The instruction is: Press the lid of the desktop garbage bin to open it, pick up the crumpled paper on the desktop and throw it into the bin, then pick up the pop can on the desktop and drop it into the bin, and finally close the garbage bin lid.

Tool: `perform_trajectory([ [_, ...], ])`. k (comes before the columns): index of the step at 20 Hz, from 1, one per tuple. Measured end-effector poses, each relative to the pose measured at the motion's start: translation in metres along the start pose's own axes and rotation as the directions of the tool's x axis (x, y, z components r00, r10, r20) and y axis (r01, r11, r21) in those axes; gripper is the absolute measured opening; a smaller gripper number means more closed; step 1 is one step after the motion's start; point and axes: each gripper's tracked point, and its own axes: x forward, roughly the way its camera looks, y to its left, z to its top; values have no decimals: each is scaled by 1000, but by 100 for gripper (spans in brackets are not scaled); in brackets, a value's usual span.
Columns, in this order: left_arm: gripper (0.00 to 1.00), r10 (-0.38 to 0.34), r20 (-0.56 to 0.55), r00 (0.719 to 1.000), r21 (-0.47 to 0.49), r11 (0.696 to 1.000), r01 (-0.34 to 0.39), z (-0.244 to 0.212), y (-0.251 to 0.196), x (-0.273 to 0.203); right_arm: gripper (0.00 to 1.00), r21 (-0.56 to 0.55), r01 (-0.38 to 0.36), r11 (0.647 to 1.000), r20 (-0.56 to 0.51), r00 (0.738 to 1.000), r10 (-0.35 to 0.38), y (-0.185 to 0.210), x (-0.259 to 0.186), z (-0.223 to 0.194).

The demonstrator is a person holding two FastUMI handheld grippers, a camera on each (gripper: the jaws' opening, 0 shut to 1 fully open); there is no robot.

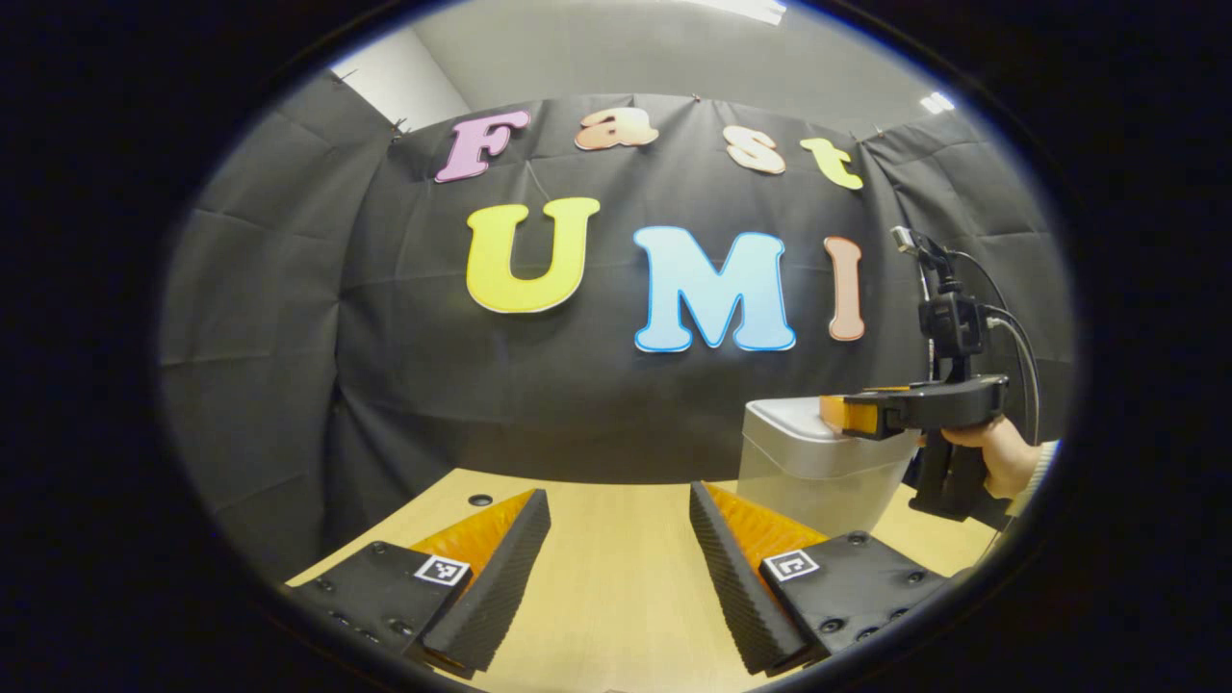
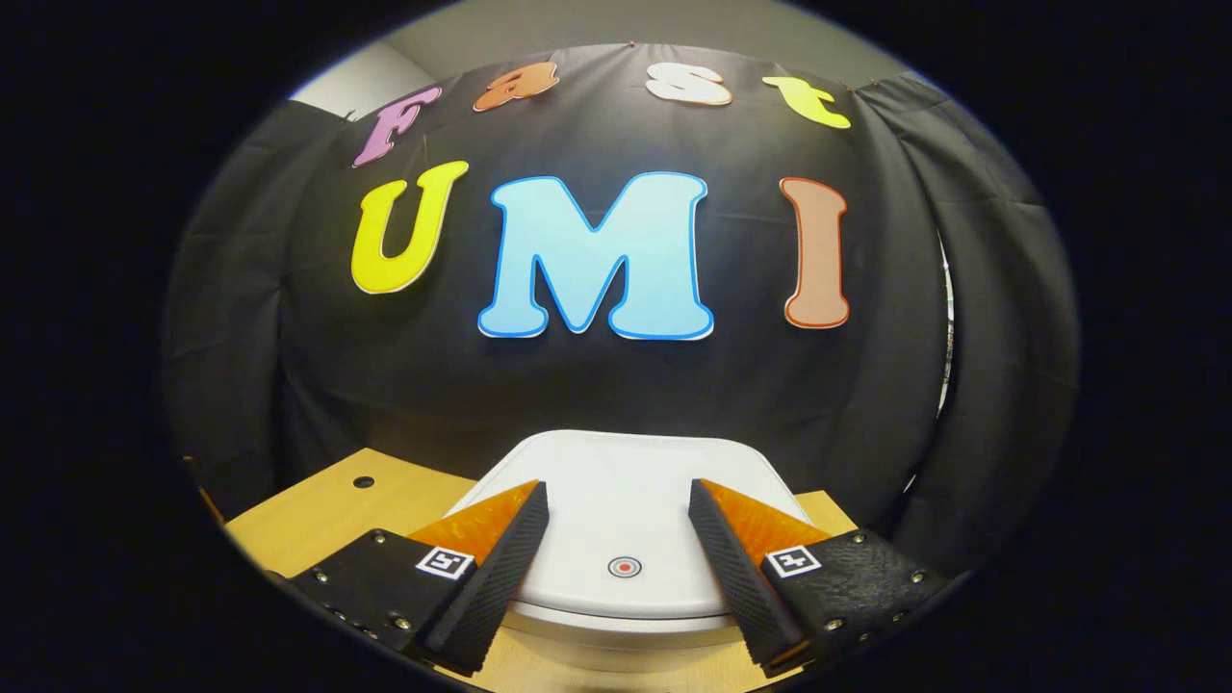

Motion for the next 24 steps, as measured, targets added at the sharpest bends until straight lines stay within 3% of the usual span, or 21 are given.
perform_trajectory([
  [12, 96, 17, 25, 1000, -28, 999, -16, 9, -8, -7, 96, 33, 12, 999, 57, 998, -14, 1, 2, -5],
  [15, 95, 15, 45, 999, -39, 999, -14, 14, -10, -9, 95, 16, 17, 1000, -2, 1000, -16, 1, -3, -5],
  [24, 96, 52, 55, 997, -28, 998, -50, 19, -20, -23, 95, -19, -42, 999, 1, 999, 42, 14, -93, -8],
])
